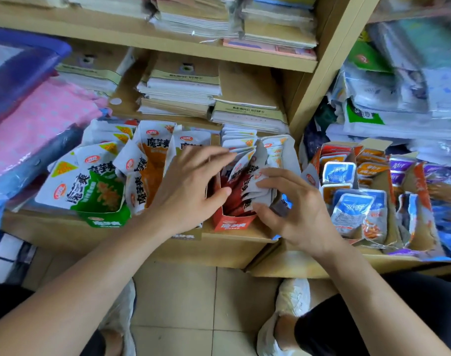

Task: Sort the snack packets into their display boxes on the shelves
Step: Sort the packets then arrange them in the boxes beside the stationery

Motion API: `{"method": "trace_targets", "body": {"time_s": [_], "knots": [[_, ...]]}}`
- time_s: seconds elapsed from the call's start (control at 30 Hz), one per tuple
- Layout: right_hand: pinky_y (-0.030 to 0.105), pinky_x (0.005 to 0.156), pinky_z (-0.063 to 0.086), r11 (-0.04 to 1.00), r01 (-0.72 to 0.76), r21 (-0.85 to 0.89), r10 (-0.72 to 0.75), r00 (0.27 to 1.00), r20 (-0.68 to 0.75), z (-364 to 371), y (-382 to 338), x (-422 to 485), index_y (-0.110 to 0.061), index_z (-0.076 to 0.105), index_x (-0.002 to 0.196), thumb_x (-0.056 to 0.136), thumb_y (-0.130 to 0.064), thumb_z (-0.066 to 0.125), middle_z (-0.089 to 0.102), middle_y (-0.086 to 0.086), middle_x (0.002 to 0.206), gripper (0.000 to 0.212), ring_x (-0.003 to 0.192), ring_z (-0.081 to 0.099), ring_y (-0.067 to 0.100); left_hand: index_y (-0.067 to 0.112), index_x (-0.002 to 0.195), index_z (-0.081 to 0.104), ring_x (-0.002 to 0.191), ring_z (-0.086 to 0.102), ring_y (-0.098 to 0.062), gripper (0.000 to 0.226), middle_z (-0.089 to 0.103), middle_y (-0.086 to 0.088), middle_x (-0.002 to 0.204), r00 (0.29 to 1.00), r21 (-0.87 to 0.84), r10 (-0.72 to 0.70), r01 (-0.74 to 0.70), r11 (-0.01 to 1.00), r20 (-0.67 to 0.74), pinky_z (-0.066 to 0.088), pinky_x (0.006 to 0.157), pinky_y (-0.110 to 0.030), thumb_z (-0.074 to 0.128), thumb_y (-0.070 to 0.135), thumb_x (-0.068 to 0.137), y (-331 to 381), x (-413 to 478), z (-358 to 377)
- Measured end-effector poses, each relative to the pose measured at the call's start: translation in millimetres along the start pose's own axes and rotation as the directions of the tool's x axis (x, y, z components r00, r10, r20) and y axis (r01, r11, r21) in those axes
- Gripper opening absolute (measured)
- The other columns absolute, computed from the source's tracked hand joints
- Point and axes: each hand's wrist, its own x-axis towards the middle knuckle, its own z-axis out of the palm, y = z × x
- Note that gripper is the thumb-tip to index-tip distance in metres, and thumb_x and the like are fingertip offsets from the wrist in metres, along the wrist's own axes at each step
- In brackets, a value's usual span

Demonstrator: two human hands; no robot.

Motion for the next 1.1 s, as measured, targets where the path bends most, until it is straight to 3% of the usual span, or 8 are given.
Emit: {"method": "trace_targets", "body": {"time_s": [0.17,0.3,0.43,0.57,0.7,0.9,1.0,1.1], "knots": [[0.021,0.102,0.041,0.996,-0.045,0.081,0.037,0.995,0.089,0,-9,1,-0.014,0.054,0.136,0.087,-0.018,0.072,0.052,-0.004,0.126,0.052,0.122,0.052,0.011,0.031,0.108,0.078,0.123,0.053,-0.008,0.028,0.063,0.019,0.132,0.986,-0.225,0.103,-0.072,0.972,0.133,0.041,0.107,-0.044,0.065,0.017,0.088,-1,2,6],[0.019,0.102,0.033,0.995,-0.016,-0.099,0.028,0.992,0.124,3,-7,5,-0.021,0.048,0.147,0.086,-0.029,0.063,0.044,-0.004,0.121,0.064,0.114,0.042,0.02,0.027,0.099,0.081,0.116,0.058,-0.003,0.033,0.067,0.017,0.129,0.982,-0.328,0.093,-0.034,0.944,0.167,0.047,0.103,-0.032,0.063,0.003,0.085,-5,0,4],[0.011,0.1,0.028,0.99,0.021,-0.137,-0.012,0.998,0.067,3,-9,5,-0.014,0.065,0.127,0.084,-0.031,0.065,0.047,0.002,0.121,0.046,0.113,0.044,0.022,0.023,0.125,0.07,0.125,0.051,0.001,0.043,0.065,0.011,0.13,0.997,-0.269,-0.037,0.018,0.963,-0.066,0.03,0.108,-0.01,0.064,0.008,0.085,-6,5,0],[0.019,0.109,0.031,0.997,-0.015,-0.07,0.022,0.995,0.101,2,-10,3,-0.016,0.065,0.122,0.083,-0.029,0.068,0.038,0.005,0.143,0.042,0.137,0.039,0.021,0.017,0.149,0.048,0.136,0.039,-0.008,0.064,0.051,0.003,0.146,1.0,-0.089,0.007,-0.009,0.996,-0.024,-0.004,0.107,0.001,0.07,0.013,0.089,-2,13,3],[0.013,0.105,0.034,0.999,-0.04,0.019,0.038,0.993,0.109,2,-12,3,-0.015,0.063,0.123,0.081,-0.026,0.072,0.039,0.0,0.145,0.044,0.134,0.042,0.004,0.028,0.138,0.059,0.115,0.051,-0.007,0.05,0.057,0.013,0.115,0.999,-0.214,0.038,-0.036,0.976,0.005,0.036,0.101,-0.023,0.064,0.035,0.088,-5,16,5],[0.03,0.099,0.049,0.928,-0.154,0.34,0.142,0.988,0.061,4,-17,-4,-0.014,0.047,0.135,0.08,-0.014,0.084,0.062,0.003,0.126,0.066,0.12,0.061,0.018,0.037,0.148,0.044,0.128,0.045,-0.009,0.099,0.046,0.014,0.133,0.992,-0.083,0.044,-0.035,0.996,0.117,0.041,0.104,-0.033,0.062,0.087,0.065,1,13,3],[0.035,0.097,0.052,0.886,-0.194,0.421,0.182,0.981,0.067,4,-18,-5,-0.016,0.048,0.133,0.081,-0.011,0.083,0.064,0.002,0.124,0.063,0.117,0.063,0.019,0.037,0.144,0.052,0.121,0.051,-0.007,0.073,0.048,0.014,0.132,0.998,-0.093,0.032,-0.027,0.995,0.058,0.042,0.104,-0.027,0.069,0.067,0.079,4,14,6],[0.026,0.096,0.048,0.968,-0.124,0.216,0.131,0.991,-0.017,3,-13,-3,-0.015,0.057,0.123,0.081,-0.016,0.083,0.058,-0.006,0.118,0.05,0.114,0.058,0.01,0.028,0.131,0.065,0.105,0.06,-0.01,0.042,0.056,0.011,0.122,0.998,-0.121,0.001,-0.009,0.993,-0.065,0.047,0.095,-0.024,0.069,0.017,0.091,-2,14,2]]}}
